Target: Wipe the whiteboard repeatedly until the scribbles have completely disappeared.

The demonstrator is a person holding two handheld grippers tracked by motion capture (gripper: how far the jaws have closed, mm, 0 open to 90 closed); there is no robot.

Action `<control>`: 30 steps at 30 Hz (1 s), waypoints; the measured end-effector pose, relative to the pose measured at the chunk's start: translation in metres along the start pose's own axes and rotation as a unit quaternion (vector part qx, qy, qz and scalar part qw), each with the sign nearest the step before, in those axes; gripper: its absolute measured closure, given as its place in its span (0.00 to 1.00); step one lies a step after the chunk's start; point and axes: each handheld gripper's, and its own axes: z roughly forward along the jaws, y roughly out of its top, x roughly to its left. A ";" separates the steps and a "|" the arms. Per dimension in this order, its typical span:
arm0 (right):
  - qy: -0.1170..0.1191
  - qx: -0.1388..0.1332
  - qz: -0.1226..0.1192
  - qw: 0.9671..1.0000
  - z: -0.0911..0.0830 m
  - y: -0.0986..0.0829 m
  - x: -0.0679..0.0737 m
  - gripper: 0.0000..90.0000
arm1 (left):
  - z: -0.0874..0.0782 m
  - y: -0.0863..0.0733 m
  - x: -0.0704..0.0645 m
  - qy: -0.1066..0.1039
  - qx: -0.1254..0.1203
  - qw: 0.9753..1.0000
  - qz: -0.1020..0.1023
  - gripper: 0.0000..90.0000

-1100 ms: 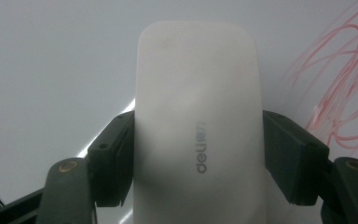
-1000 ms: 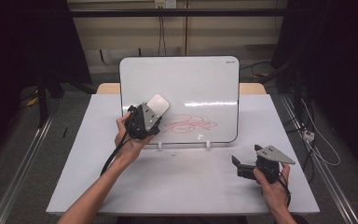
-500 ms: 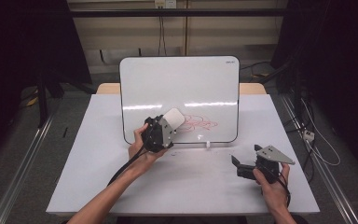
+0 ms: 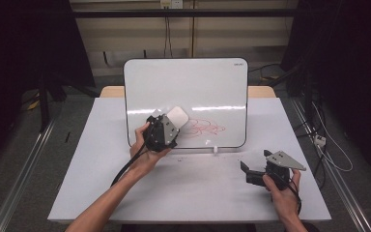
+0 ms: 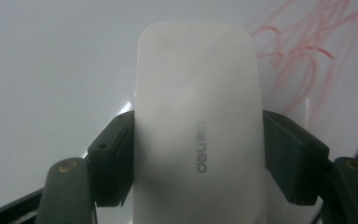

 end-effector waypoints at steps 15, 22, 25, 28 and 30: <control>0.000 0.000 -0.001 1.000 0.000 0.000 0.001 0.05 | -0.002 0.001 0.029 0.040 -0.010 0.997 -0.069 0.35; 0.000 -0.001 -0.003 1.000 0.000 0.000 0.001 0.05 | 0.005 0.006 -0.001 0.010 -0.011 0.999 -0.031 0.35; 0.001 0.000 -0.001 1.000 -0.001 0.000 0.001 0.05 | 0.006 0.006 -0.006 0.008 -0.014 0.999 -0.031 0.34; 0.000 0.000 -0.001 1.000 -0.001 0.000 0.000 0.05 | 0.006 0.006 -0.008 0.014 -0.014 0.999 -0.025 0.34; 0.001 -0.001 -0.001 1.000 -0.001 0.000 0.000 0.05 | 0.006 0.005 -0.012 0.014 -0.015 1.000 -0.019 0.34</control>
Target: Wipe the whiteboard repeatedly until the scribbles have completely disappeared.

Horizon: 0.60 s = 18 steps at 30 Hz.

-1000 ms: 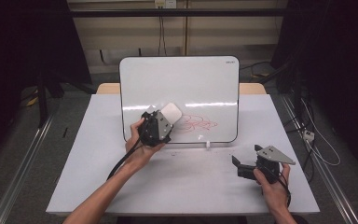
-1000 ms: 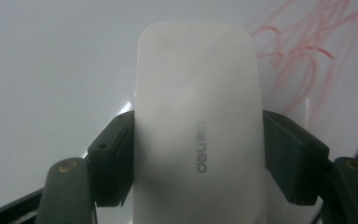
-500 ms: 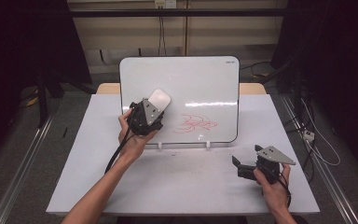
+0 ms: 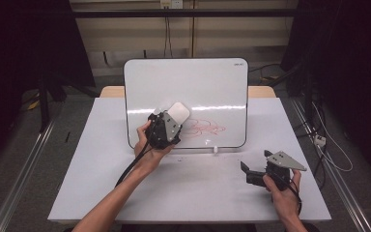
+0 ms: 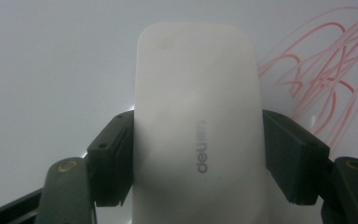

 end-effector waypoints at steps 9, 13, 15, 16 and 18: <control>0.000 0.000 -0.001 1.000 0.000 0.000 0.001 0.05 | 0.002 0.000 -0.028 -0.015 0.007 0.999 0.046 0.34; 0.000 0.000 -0.002 1.000 0.000 0.000 0.001 0.05 | 0.002 0.000 -0.029 -0.015 0.005 0.999 0.044 0.35; 0.002 0.000 -0.003 1.000 0.000 0.000 0.001 0.05 | 0.002 0.000 -0.032 -0.023 0.008 0.999 0.048 0.34; 0.002 0.000 -0.002 1.000 0.000 0.000 0.001 0.05 | 0.002 0.000 -0.035 -0.027 0.008 0.998 0.057 0.34; 0.001 0.001 -0.002 1.000 0.000 0.000 0.001 0.05 | 0.003 -0.001 -0.046 -0.031 0.010 0.997 0.071 0.34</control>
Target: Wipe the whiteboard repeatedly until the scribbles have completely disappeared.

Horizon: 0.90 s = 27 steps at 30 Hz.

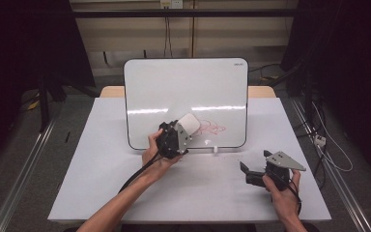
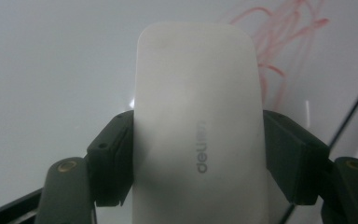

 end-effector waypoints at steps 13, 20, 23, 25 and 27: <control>0.002 0.000 0.001 1.000 -0.001 -0.001 -0.001 0.05 | 0.002 0.006 0.019 -0.011 0.004 1.000 -0.018 0.35; 0.000 -0.001 0.002 1.000 -0.002 -0.001 -0.002 0.05 | 0.002 0.013 0.049 0.009 -0.001 0.999 -0.048 0.35; 0.000 -0.001 0.002 1.000 -0.002 -0.001 -0.002 0.05 | 0.003 0.015 0.062 0.018 -0.004 0.997 -0.071 0.35; 0.000 -0.001 0.002 1.000 -0.002 -0.001 -0.002 0.05 | 0.004 0.015 0.065 0.015 -0.006 0.997 -0.076 0.35; 0.000 0.000 0.002 1.000 -0.002 -0.001 -0.002 0.05 | 0.004 0.015 0.064 0.023 -0.007 0.997 -0.072 0.35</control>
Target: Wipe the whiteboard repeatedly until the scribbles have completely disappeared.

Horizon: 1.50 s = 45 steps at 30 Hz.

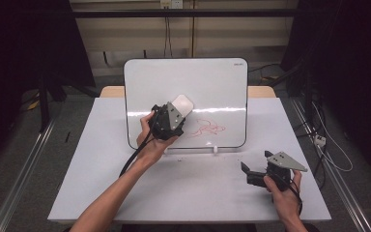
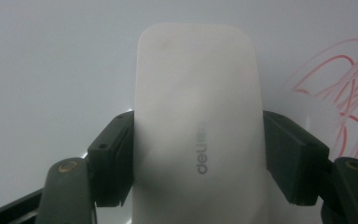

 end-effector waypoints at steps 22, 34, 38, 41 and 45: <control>0.001 0.001 -0.002 1.000 0.002 0.001 0.002 0.05 | 0.003 -0.010 -0.060 -0.029 -0.005 0.997 0.074 0.35; 0.001 0.000 -0.001 1.000 0.001 0.000 0.002 0.05 | 0.003 -0.013 -0.067 -0.053 0.002 0.996 0.077 0.34; 0.000 0.000 -0.002 1.000 0.001 0.000 0.001 0.05 | 0.003 -0.009 -0.062 -0.052 0.004 0.995 0.083 0.34; 0.001 0.000 -0.001 1.000 0.001 0.000 0.001 0.05 | 0.005 -0.005 -0.053 -0.051 0.000 0.997 0.062 0.34; 0.001 0.000 -0.001 1.000 0.001 0.000 0.001 0.05 | 0.007 0.001 -0.041 -0.042 -0.003 0.998 0.050 0.34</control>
